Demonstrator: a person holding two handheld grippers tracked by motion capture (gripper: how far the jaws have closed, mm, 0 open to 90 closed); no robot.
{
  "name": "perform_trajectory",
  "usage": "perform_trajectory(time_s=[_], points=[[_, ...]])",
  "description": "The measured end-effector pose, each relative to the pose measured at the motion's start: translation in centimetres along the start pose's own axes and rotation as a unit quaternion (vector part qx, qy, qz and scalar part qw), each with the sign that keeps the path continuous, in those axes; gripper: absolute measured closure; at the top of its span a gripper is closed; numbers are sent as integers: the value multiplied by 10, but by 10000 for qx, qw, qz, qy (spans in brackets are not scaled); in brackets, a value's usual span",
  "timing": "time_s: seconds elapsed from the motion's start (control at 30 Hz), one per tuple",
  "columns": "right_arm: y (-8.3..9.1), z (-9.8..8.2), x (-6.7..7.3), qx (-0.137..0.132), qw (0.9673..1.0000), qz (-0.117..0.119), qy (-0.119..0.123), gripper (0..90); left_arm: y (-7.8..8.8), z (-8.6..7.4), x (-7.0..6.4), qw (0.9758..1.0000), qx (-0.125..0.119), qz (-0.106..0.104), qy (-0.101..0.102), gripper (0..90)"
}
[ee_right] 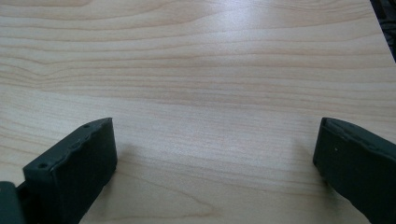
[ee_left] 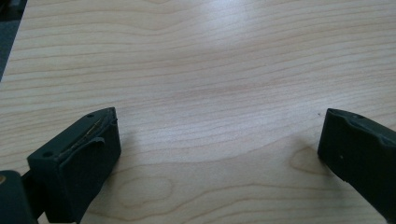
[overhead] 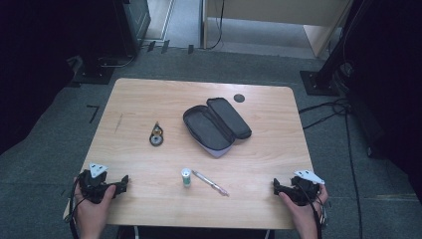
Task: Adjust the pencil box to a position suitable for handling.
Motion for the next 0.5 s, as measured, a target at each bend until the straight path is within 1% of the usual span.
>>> perform_trajectory(time_s=[0.07,0.1,0.13,0.2,0.23,0.27,0.37,0.4,0.43,0.47,0.5], points=[[0,0,0,37,10000,-20,-28,0,0,0,0,10000,0,1,-2,0],[1,2,1,67,9999,-72,-93,53,0,0,0,10000,0,1,-3,0],[1,2,1,67,9999,-72,-93,53,0,0,0,10000,0,1,-3,0],[2,5,2,34,9997,-191,-154,106,0,0,0,10000,0,1,-3,0],[3,8,3,-14,9997,-185,-142,130,0,0,0,10000,1,1,-3,0],[6,15,7,-102,9997,-165,-149,139,0,0,0,10000,1,2,-4,0],[8,23,10,-154,9997,-120,-116,159,0,0,0,10000,1,1,-3,0],[8,29,13,-171,9997,-160,-120,190,0,0,0,10000,1,2,-3,0],[8,29,13,-171,9997,-160,-120,190,0,0,0,10000,2,1,-4,0],[8,36,18,-243,9995,-150,-123,214,0,0,-1,10000,-10,-13,-8,0],[7,39,21,-286,9994,-126,-136,221,0,0,-2,10000,12,-61,-71,0]])
Point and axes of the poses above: each handheld gripper's, and its own axes: y roughly backward along the jaws, z roughly out of its top, x roughly to its left, the point moved 9 cm from there along -y, roughly forward along the jaws, and after that the axes turned 11 degrees about y, right-handed, at the moved point
